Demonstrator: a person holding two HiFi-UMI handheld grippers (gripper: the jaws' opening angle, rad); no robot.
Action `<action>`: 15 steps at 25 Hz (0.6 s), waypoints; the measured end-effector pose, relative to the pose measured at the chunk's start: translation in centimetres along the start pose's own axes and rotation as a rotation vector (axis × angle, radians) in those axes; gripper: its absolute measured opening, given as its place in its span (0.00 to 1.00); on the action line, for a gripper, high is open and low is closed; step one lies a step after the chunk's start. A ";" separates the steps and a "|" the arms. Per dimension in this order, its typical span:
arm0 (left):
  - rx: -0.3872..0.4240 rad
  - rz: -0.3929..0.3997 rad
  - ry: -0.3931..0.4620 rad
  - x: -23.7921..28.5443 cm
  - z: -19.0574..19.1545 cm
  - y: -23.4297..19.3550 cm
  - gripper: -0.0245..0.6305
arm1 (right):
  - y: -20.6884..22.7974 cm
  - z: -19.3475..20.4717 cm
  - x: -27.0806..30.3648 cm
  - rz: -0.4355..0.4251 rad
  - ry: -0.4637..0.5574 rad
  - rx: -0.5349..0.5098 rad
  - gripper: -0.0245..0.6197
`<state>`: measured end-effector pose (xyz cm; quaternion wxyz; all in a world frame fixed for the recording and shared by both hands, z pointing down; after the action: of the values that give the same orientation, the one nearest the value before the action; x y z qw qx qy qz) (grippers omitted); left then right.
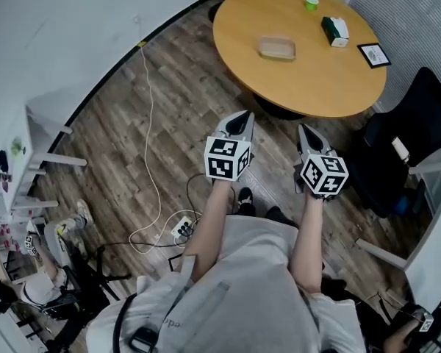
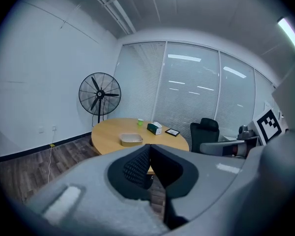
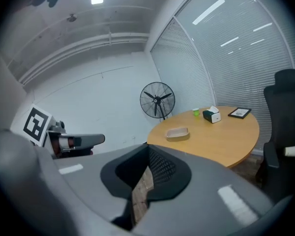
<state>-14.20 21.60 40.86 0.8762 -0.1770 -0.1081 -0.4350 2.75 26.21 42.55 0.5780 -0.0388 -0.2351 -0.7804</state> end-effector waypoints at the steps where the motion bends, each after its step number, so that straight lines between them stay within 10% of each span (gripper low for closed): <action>1: 0.000 -0.005 0.004 -0.2 0.0 -0.7 0.04 | 0.0 0.3 0.3 0.009 0.002 0.012 0.04; 15: -0.037 -0.031 0.004 -0.4 0.3 -4.7 0.04 | -0.3 1.0 2.5 0.021 -0.027 0.010 0.04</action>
<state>-18.23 19.35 41.98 0.8661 -0.1906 -0.1011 -0.4508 1.44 24.51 44.14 0.5831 -0.0489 -0.2461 -0.7727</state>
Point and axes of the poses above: the fingertips, and each gripper's own axes: x forward along the fingers, y to its right, z out of its underside, the point moved 3 cm from there along -x, backward along the fingers
